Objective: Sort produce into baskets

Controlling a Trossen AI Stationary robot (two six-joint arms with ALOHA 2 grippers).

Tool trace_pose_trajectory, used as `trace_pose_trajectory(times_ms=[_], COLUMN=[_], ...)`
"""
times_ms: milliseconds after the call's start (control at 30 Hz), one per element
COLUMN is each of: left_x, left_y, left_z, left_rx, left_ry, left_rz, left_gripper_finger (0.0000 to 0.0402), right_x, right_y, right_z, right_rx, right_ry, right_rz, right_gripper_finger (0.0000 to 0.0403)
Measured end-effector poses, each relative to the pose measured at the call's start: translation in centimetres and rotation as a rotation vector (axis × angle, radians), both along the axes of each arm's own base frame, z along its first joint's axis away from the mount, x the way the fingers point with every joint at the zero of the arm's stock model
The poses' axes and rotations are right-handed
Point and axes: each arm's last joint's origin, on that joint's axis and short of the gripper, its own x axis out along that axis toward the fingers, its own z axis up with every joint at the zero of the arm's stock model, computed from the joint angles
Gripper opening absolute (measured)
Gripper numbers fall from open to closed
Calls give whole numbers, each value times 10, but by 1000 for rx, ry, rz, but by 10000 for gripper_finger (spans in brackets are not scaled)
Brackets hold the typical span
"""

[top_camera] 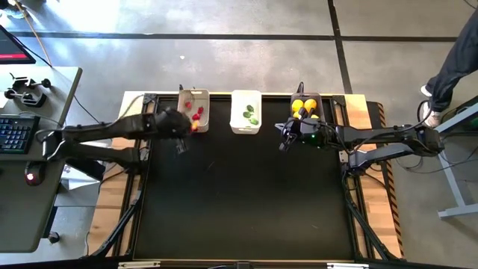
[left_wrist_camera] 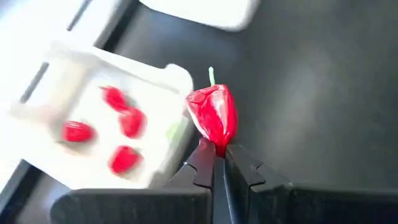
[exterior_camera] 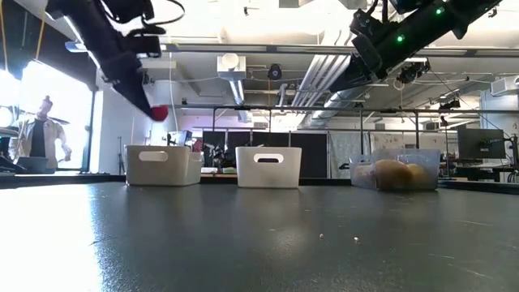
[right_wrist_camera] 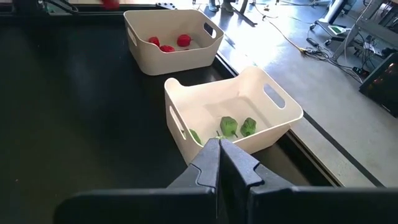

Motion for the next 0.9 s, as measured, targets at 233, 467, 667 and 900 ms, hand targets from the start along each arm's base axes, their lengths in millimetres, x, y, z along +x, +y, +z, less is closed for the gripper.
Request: trace_pose_trajectory(times_ms=[233,467,667,900], left_x=[-8,-8,4,16], left_y=[39,93,124,150], left_z=[5,-19,-30,-49], left_rx=[70,36,-49,-103], left_ry=[-38,50,104,134], left_rz=[90,219,267,309], left_gripper_finger=[0,0,0,3], right_x=[0,0,0,0], right_y=[-1,-1,-1,-1], right_z=[0,1,1,1], right_rx=[-3,-16,-17,-17], right_ry=[-2,0,1,1], right_rz=[-1,-19,-21,-21], right_gripper_finger=[0,0,0,0])
